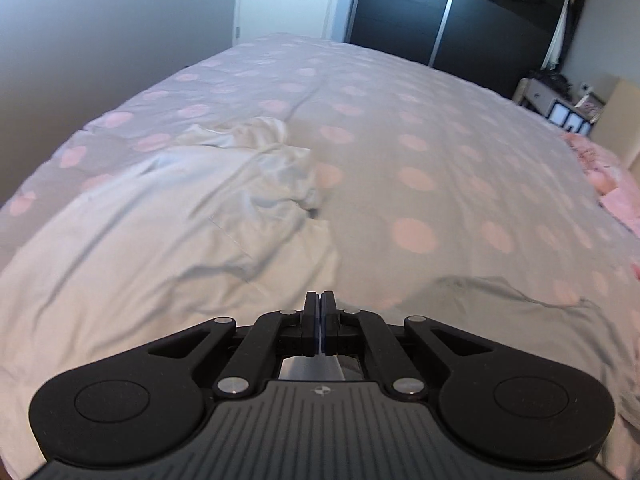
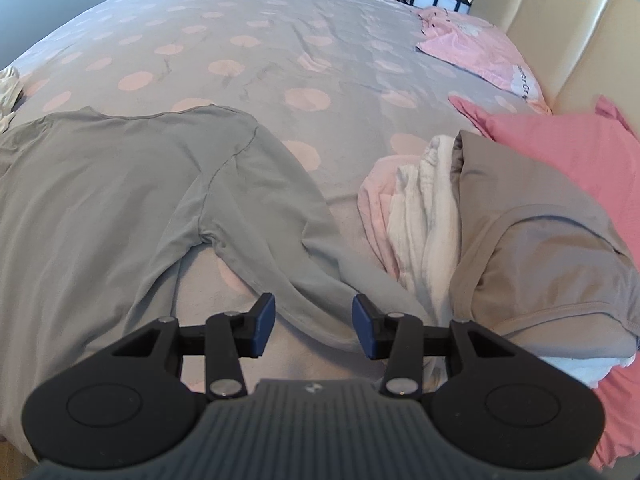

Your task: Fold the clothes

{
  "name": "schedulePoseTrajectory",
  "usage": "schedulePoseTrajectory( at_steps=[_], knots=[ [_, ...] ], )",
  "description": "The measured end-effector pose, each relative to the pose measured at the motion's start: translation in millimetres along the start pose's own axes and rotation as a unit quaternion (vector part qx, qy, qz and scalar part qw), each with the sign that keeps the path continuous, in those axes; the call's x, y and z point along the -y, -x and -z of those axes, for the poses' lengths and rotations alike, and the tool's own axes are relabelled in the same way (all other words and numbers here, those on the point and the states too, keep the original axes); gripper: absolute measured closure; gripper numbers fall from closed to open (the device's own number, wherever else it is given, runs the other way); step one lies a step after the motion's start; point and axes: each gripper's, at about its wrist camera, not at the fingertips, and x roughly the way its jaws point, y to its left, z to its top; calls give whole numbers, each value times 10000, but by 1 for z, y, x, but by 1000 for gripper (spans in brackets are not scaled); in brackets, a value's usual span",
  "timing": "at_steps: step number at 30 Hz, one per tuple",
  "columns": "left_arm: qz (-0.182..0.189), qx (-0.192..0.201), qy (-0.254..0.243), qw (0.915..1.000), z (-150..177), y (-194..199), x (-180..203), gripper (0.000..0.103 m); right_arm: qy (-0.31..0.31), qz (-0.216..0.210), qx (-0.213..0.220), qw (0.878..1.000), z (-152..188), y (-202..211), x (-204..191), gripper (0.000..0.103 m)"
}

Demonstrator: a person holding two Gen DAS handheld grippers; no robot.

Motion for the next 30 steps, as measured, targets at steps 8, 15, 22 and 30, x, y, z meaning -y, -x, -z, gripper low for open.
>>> schedulePoseTrajectory(
  at_steps=[8,15,22,30],
  knots=[
    [-625,-325,-580,9958,-4,-45,0,103,-347,31,-87,9994,-24,-30,12,56],
    [-80,118,-1149,9933,-16,-49,37,78,-570,-338,148,9977,-61,-63,18,56],
    [963,-497,-1689,9797,-5,-119,81,75,-692,-710,351,9944,-107,-102,12,56],
    [1485,-960,-1706,9694,5,-176,105,60,-753,-973,359,9918,-134,-151,8,56]
  ],
)
